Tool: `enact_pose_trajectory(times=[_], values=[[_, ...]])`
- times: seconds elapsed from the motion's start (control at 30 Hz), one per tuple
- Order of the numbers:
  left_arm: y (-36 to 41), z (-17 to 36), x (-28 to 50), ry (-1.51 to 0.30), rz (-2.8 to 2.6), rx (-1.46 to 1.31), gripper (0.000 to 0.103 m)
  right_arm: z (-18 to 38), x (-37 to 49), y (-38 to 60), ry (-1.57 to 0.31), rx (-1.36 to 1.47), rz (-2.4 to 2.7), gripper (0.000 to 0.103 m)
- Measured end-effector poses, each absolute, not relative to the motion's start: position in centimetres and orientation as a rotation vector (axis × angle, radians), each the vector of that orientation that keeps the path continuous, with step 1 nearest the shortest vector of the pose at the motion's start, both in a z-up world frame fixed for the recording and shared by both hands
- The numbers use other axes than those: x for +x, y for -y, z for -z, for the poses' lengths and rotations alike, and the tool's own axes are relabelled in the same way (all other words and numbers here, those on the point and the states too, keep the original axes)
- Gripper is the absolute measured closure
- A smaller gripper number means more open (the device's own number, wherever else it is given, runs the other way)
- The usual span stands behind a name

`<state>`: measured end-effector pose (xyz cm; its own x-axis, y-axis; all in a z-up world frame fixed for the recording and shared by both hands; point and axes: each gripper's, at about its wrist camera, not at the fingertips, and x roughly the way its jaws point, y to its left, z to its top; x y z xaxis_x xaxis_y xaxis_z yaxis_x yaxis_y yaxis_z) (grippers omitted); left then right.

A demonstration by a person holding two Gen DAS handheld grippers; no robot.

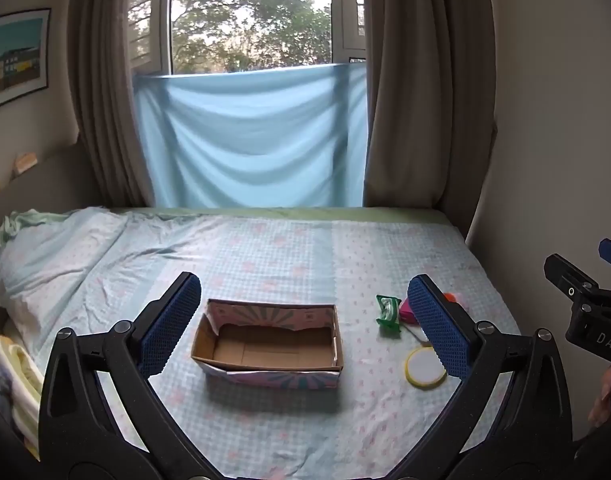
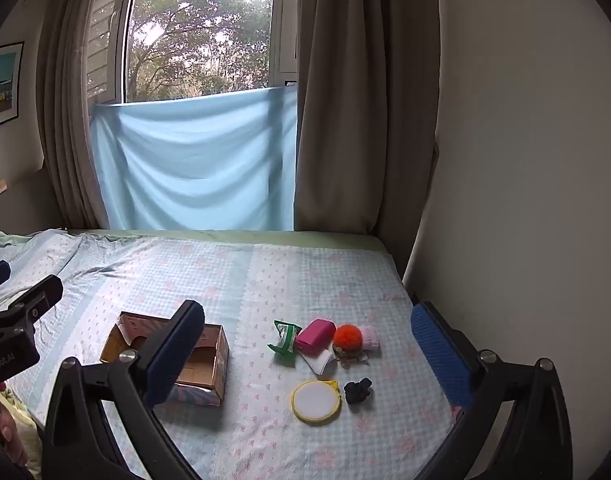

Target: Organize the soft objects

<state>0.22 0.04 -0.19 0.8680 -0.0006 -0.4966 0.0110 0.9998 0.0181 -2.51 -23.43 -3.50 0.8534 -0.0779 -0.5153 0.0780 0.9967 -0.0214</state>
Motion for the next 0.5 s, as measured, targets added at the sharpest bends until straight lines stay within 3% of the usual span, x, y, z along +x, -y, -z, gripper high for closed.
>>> enact_pose_trajectory(times=[0.5], values=[[-0.07, 0.82, 0.72, -0.550, 0.028, 0.020, 0.000, 3.01, -2.62, 23.07, -0.566, -0.001, 0.103, 0.000]])
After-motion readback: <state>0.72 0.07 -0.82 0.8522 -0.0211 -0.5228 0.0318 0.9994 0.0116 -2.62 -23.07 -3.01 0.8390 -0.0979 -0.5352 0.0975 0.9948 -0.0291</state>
